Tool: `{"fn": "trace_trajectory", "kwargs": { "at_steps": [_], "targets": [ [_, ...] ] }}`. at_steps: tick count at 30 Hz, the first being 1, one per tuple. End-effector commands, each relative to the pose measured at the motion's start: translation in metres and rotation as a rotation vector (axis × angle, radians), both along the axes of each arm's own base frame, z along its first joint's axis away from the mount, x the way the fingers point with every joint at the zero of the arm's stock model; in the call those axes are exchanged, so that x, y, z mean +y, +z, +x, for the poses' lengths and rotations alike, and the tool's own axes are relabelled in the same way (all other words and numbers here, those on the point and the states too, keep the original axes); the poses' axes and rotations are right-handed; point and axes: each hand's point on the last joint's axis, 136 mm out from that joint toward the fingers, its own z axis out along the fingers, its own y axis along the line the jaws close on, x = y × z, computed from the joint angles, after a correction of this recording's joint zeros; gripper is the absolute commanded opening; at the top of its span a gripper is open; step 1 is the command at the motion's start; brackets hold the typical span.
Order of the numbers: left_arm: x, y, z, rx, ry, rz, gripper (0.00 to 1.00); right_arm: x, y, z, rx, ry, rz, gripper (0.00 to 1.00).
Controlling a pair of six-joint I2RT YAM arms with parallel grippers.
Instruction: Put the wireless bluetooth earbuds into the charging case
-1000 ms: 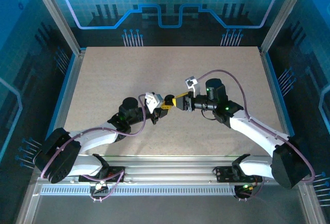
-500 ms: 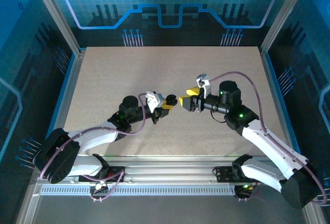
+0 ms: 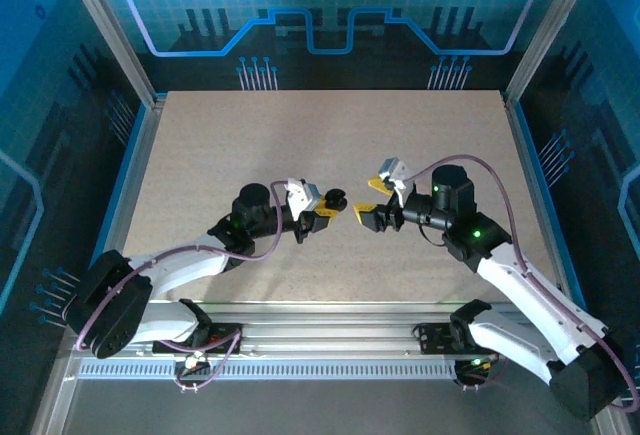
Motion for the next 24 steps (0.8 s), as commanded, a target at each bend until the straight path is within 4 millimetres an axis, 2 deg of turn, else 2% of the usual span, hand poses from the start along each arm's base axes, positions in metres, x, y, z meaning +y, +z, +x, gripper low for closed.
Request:
{"fn": "trace_trajectory", "kwargs": {
  "at_steps": [1,10,14,19,24],
  "targets": [
    [-0.007,0.026,-0.009,-0.059,-0.067,-0.026,0.16,-0.003,-0.013,-0.010,-0.087,0.087,-0.111,0.72],
    [-0.009,0.028,-0.015,-0.070,-0.111,-0.022,0.16,-0.004,-0.037,-0.015,-0.226,0.195,-0.248,0.76],
    [-0.011,0.029,-0.018,-0.081,-0.132,-0.022,0.16,-0.002,-0.047,-0.017,-0.235,0.245,-0.299,0.76],
    [-0.011,0.030,-0.020,-0.086,-0.141,-0.022,0.16,0.007,-0.064,-0.017,-0.221,0.325,-0.372,0.73],
    [-0.010,0.031,-0.022,-0.090,-0.148,-0.023,0.16,0.019,-0.066,-0.012,-0.219,0.368,-0.371,0.72]
  ]
}}
